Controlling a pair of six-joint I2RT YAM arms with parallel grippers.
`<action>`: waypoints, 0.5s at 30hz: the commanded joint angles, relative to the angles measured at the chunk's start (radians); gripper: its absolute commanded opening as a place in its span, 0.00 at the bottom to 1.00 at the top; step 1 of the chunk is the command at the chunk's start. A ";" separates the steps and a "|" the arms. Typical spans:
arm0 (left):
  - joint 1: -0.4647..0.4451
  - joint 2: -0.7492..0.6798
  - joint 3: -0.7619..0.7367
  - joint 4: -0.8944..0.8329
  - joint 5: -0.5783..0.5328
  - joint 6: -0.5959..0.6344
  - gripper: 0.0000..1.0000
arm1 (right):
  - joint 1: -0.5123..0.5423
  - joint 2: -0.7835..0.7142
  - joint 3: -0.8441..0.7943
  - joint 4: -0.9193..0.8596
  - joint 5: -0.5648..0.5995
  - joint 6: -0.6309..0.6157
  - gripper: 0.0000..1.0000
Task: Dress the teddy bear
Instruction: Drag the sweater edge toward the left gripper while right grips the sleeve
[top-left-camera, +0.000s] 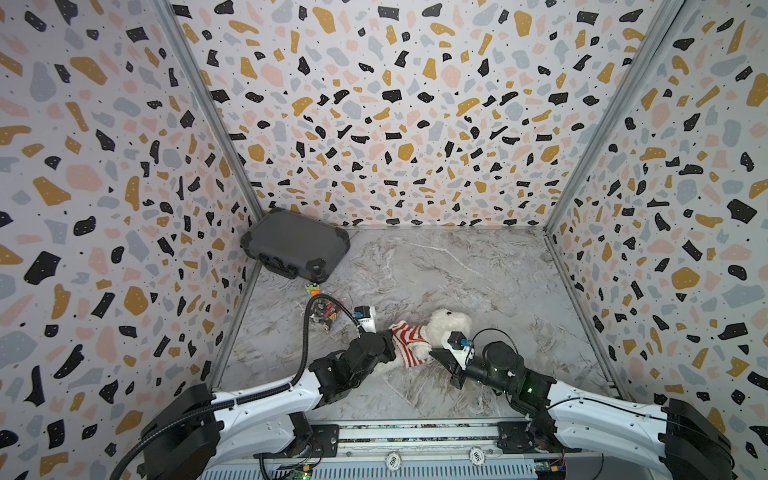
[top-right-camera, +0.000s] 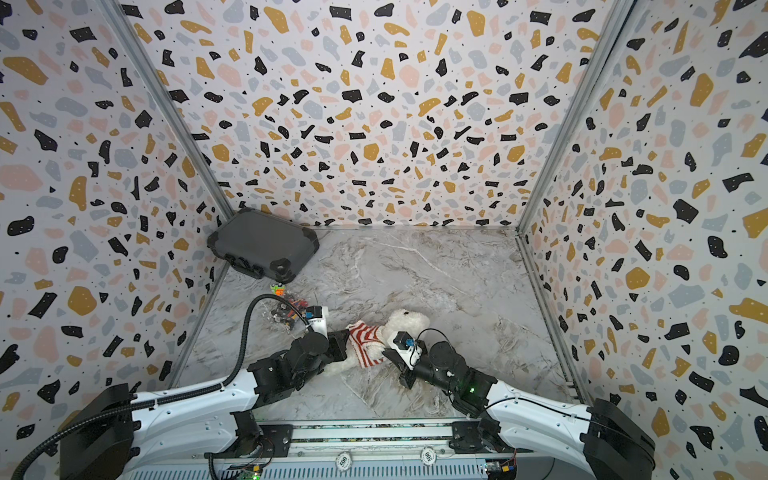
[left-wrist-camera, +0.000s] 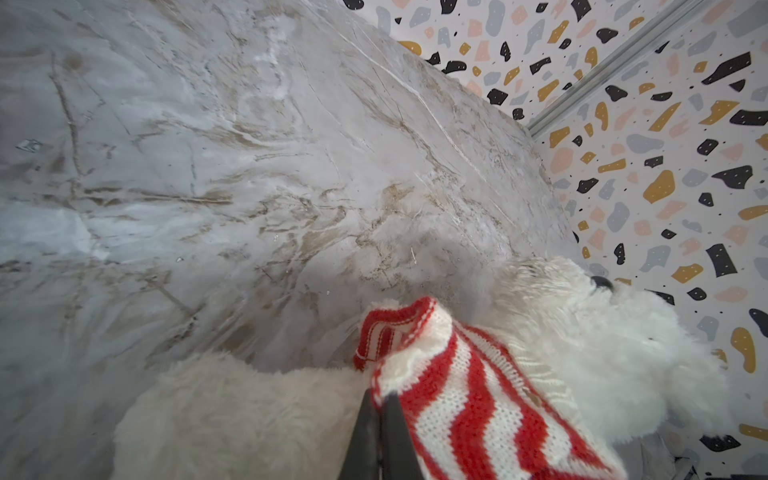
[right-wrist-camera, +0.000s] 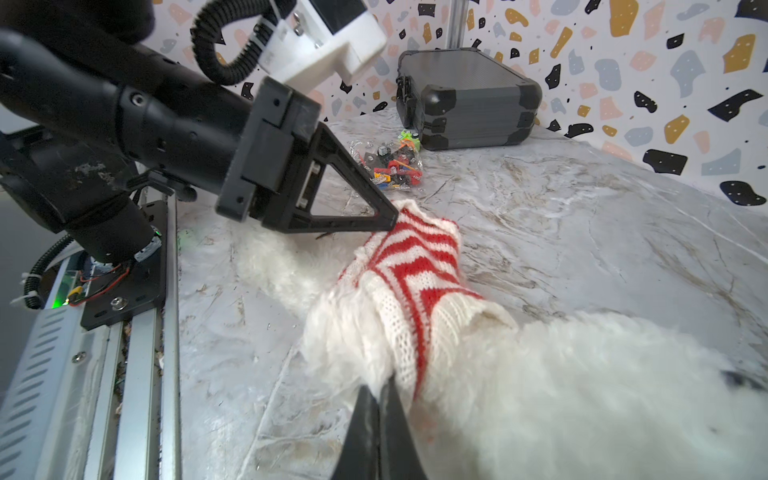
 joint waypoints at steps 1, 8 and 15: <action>0.023 0.041 0.022 0.020 0.009 0.061 0.00 | 0.005 0.010 0.004 0.048 -0.038 -0.018 0.00; 0.021 0.032 0.000 0.081 0.077 0.064 0.00 | 0.005 0.063 0.010 0.087 -0.009 0.016 0.03; 0.010 0.008 -0.041 0.164 0.120 0.043 0.00 | 0.005 0.056 0.008 0.078 0.021 0.021 0.39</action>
